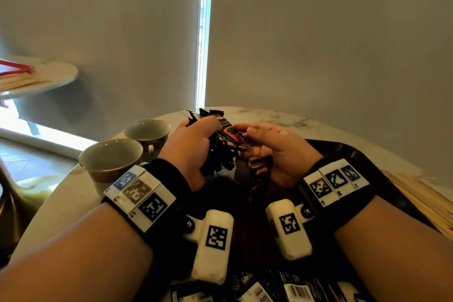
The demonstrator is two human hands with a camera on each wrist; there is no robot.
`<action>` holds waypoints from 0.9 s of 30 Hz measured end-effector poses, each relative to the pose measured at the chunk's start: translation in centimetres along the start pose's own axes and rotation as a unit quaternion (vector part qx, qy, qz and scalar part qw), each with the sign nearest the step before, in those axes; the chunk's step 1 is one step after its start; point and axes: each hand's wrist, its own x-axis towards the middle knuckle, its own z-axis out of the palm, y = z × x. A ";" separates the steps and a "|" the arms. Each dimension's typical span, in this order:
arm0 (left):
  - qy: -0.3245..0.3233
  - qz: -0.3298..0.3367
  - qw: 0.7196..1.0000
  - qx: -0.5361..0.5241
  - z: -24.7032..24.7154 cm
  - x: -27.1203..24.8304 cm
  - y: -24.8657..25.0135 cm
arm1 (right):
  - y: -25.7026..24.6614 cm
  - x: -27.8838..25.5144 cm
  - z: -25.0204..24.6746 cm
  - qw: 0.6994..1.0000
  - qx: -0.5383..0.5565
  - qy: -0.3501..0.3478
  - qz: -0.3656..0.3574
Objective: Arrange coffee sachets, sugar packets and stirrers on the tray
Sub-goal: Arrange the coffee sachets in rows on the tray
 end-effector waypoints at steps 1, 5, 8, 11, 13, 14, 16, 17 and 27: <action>0.002 -0.005 1.000 -0.001 -0.1 0.0 0.1 | 0.0 -0.1 -0.2 1.000 -0.021 -0.014 0.007; -0.002 0.008 1.000 0.004 0.0 -0.5 0.4 | -0.1 0.2 -1.3 0.996 -0.082 0.000 0.023; 0.008 0.018 1.000 -0.015 0.0 -0.6 0.8 | -0.5 0.3 -2.4 0.991 -0.108 0.071 0.044; 0.009 0.026 1.000 -0.006 0.1 -0.6 0.9 | -1.1 0.5 -3.4 0.976 -0.152 0.135 0.079; 0.009 0.026 1.000 -0.002 0.0 -0.6 0.9 | -1.9 0.3 -3.9 0.969 -0.162 0.134 0.126; 0.009 0.022 1.000 0.000 -0.1 -0.6 0.9 | -2.4 0.0 -4.1 0.966 -0.173 0.116 0.150; 0.008 0.015 1.000 -0.001 -0.3 -0.4 0.9 | -3.2 -0.6 -4.4 0.961 -0.194 0.062 0.186; 0.005 0.012 1.000 -0.001 -0.3 -0.5 0.9 | -3.5 -0.9 -4.5 0.958 -0.200 0.033 0.202; 0.010 0.003 1.000 0.010 -0.7 -0.2 1.0 | -4.5 -2.1 -4.8 0.892 -0.252 -0.169 0.334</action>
